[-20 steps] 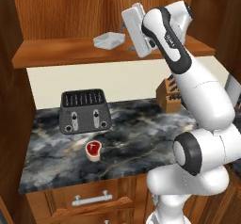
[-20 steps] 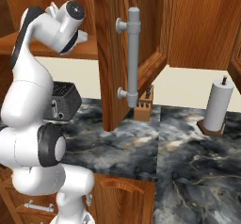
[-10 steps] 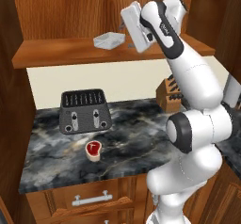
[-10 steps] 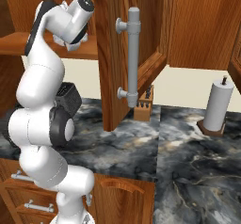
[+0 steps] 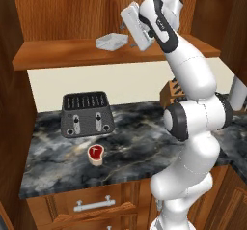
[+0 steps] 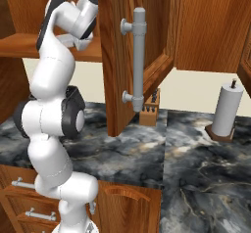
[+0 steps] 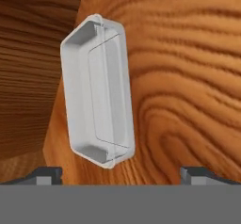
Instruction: Retrieve the tupperware from the cabinet, then place the raw meat into the tupperware to avoid contamination.
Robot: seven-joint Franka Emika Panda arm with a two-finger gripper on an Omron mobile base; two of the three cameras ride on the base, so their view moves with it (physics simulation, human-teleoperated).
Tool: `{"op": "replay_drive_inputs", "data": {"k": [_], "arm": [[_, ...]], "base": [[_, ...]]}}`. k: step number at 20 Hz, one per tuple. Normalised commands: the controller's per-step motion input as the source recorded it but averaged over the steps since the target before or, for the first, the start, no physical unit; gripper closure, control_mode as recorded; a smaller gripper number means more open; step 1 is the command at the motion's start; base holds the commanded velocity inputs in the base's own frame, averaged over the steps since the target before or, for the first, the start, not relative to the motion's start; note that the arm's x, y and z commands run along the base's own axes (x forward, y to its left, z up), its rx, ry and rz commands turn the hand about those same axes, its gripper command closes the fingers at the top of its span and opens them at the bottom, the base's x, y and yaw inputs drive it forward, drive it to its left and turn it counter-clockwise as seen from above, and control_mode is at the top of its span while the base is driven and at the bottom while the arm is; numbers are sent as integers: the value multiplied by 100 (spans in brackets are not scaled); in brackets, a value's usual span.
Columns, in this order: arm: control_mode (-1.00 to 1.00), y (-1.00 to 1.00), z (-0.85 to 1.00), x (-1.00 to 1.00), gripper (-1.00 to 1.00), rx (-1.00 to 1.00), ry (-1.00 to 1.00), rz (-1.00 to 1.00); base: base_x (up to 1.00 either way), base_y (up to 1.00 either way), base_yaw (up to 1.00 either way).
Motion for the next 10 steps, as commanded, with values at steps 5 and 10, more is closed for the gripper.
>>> {"op": "replay_drive_inputs", "data": {"k": [5,10], "arm": [[-100,0,-36,15,-100,-5,0,-6],[-100,3,-9,33,-100,-1,-4,-1]], "base": [[0,0,0],[0,0,0]]}}
